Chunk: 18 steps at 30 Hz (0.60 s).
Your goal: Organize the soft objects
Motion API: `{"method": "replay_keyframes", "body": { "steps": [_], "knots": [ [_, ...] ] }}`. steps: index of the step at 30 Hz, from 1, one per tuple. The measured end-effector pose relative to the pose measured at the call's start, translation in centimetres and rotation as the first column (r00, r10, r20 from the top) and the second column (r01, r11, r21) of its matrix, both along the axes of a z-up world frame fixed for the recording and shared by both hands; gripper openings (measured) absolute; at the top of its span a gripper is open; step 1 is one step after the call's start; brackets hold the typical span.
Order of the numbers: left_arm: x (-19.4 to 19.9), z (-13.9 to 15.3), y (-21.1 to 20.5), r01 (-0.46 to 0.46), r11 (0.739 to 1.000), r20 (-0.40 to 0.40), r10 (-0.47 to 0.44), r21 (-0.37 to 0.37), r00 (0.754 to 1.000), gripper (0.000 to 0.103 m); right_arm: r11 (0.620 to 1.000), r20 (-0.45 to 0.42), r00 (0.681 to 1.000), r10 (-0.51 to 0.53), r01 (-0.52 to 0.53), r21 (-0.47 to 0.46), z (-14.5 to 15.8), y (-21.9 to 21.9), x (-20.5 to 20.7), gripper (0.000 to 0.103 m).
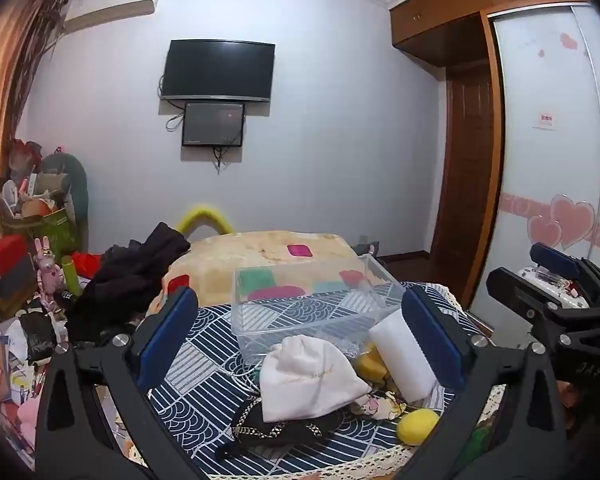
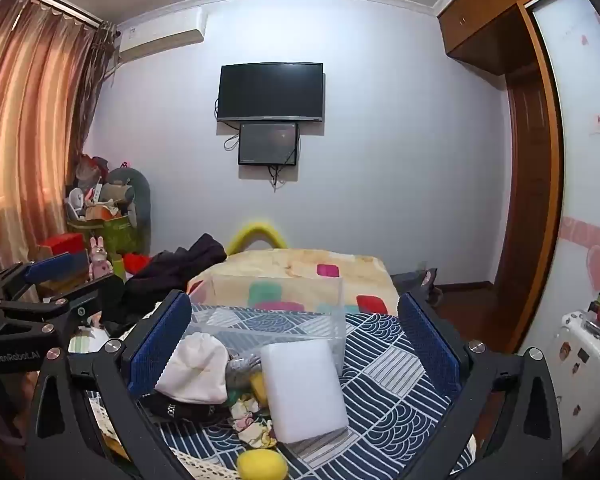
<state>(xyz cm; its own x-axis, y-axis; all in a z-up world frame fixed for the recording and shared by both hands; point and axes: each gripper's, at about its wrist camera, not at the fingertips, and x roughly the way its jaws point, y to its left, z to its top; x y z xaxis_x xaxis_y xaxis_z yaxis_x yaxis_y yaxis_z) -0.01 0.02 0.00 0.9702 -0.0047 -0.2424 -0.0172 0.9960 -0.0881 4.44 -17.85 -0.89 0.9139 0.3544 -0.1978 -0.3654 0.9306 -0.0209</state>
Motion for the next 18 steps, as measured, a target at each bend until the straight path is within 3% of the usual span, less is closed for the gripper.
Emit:
{"method": "replay_keyframes", "body": {
  "steps": [7, 18],
  "knots": [
    [0.8, 0.1, -1.2, 0.004, 0.998, -0.016, -0.003, 0.06, 1.0, 0.103, 1.0, -0.006, 1.0, 0.0, 0.0, 0.003, 0.0, 0.0, 0.2, 0.103],
    [-0.1, 0.1, -0.9, 0.013, 0.999, 0.003, -0.013, 0.045, 1.0, 0.103, 1.0, -0.028, 1.0, -0.005, 0.005, 0.019, 0.0, -0.6, 0.2, 0.103]
  ]
}}
